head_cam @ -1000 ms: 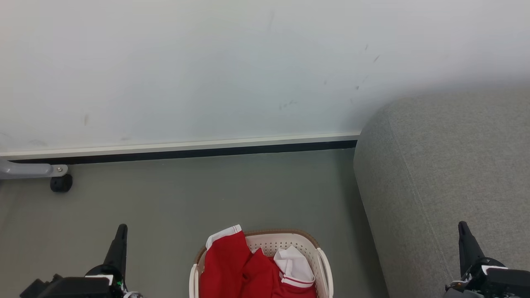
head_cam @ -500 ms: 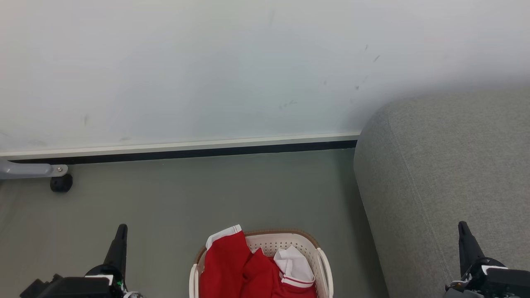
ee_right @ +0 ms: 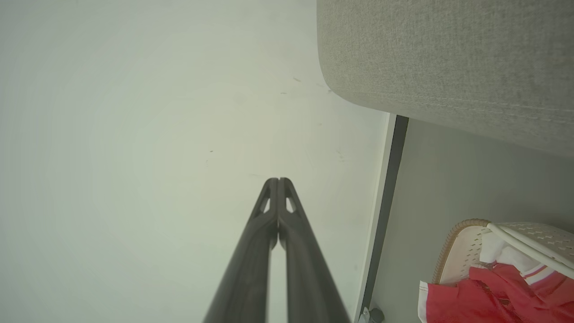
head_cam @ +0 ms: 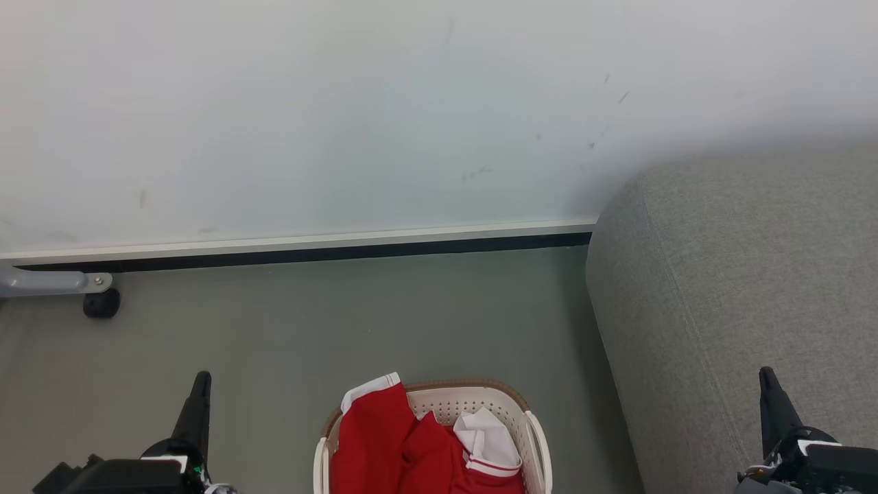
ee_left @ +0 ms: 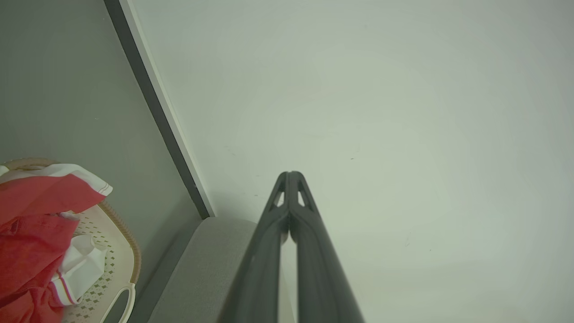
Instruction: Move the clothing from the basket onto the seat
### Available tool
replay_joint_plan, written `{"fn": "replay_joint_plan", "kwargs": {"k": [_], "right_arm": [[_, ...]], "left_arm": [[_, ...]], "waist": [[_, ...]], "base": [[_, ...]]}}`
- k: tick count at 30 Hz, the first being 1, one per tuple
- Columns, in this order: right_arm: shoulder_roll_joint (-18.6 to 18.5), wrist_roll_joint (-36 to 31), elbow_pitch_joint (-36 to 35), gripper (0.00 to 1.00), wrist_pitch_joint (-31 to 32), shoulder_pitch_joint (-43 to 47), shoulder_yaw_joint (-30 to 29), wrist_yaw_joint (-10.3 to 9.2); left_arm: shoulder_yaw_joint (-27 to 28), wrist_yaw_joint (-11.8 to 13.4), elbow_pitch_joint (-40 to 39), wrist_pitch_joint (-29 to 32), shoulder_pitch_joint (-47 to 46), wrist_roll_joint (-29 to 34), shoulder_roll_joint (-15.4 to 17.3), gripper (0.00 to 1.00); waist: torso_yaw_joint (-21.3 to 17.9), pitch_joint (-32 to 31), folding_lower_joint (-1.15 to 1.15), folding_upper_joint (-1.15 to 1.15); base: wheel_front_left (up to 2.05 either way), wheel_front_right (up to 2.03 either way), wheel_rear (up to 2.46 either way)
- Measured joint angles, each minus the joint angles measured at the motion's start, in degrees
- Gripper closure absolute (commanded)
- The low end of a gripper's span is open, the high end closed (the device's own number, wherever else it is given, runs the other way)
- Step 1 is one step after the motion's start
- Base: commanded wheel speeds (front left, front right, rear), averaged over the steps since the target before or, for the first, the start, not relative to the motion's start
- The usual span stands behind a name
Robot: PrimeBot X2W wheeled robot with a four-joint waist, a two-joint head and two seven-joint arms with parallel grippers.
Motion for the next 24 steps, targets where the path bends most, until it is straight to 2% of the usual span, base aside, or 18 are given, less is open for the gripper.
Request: {"fn": "replay_joint_plan", "kwargs": {"k": [10, 11, 14, 15, 16, 24], "right_arm": [[0.0, 0.0, 0.0, 1.00, 0.0, 0.0, 0.0, 0.00], [0.0, 0.0, 0.0, 0.00, 0.0, 0.0, 0.0, 0.00], [0.4, 0.0, 1.7, 0.00, 0.0, 1.0, 0.2, -0.10], [0.6, 0.0, 2.4, 1.00, 0.0, 1.6, 0.3, -0.11], [0.9, 0.0, 2.9, 0.00, 0.0, 2.1, 0.3, -0.15], [1.1, -0.5, 3.1, 0.00, -1.5, 2.8, 2.1, -0.34]], "left_arm": [[0.0, 0.0, 0.0, 0.0, 0.0, 0.0, 0.0, 1.00], [0.0, 0.0, 0.0, 0.0, 0.0, 0.0, 0.0, 0.00], [-0.1, 0.1, 1.6, 0.0, 1.2, 0.0, -0.4, 0.00], [-0.2, 0.1, 2.3, 0.0, 1.8, 0.0, -0.5, 1.00], [-0.2, 0.1, 2.8, 0.0, 2.4, 0.0, -0.7, 0.00], [-1.7, 0.1, 2.8, -1.6, 3.1, 0.5, -0.7, 0.00]], "waist": [[0.0, 0.0, 0.00, 0.00], [0.0, 0.0, 0.00, 0.00], [0.0, 0.0, 0.00, 0.00], [0.0, 0.0, 0.00, 0.00], [0.0, 0.0, 0.00, 0.00], [0.0, 0.0, 0.00, 0.00]], "base": [[0.00, 0.00, 0.00], [0.00, 0.00, 0.00], [0.00, 0.00, 0.00], [0.00, 0.00, 0.00], [0.00, 0.00, 0.00], [0.00, 0.00, 0.00]]}}
